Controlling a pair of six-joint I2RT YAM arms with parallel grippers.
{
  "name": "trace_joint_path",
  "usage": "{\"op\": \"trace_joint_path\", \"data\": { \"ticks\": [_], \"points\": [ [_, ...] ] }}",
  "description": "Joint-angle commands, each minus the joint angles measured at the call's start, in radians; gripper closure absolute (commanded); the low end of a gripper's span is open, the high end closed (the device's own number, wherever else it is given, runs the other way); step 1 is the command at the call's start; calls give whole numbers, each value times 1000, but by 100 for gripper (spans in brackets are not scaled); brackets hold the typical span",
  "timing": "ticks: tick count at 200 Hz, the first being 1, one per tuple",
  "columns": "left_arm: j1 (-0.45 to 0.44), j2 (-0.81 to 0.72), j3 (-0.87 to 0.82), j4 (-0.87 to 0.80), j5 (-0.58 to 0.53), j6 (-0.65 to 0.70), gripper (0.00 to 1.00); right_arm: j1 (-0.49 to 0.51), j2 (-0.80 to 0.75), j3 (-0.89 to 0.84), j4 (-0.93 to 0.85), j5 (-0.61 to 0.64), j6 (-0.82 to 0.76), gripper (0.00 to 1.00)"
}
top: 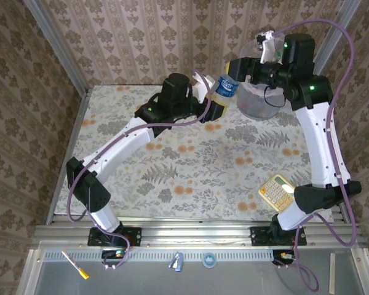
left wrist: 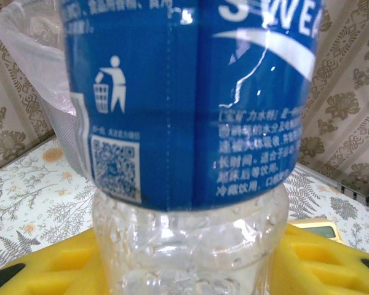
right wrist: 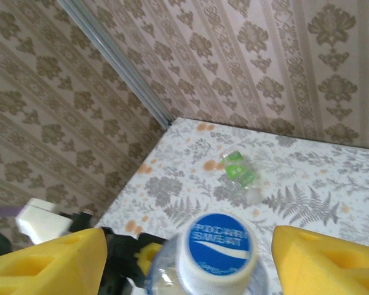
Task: Throw the plastic bottles in the bin
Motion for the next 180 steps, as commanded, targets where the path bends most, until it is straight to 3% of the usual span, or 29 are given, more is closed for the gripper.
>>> {"op": "trace_joint_path", "data": {
  "ticks": [1, 26, 85, 149, 180],
  "points": [
    [-3, -9, 39, 33, 19, 24, 67, 5, 32, 44, -86, 80, -51, 25],
    [-3, -10, 39, 27, 22, 26, 67, 4, 40, 50, -81, 64, -42, 27],
    [-4, 2, 42, 27, 34, 25, 67, 9, 36, 20, -42, -16, -18, 50],
    [-10, 3, 35, 42, 53, 53, 67, 8, 38, 23, -28, -14, -14, 63],
    [-8, -8, 9, 64, 49, 53, 58, 9, 34, 31, -14, 5, -21, 76]
  ]
}}
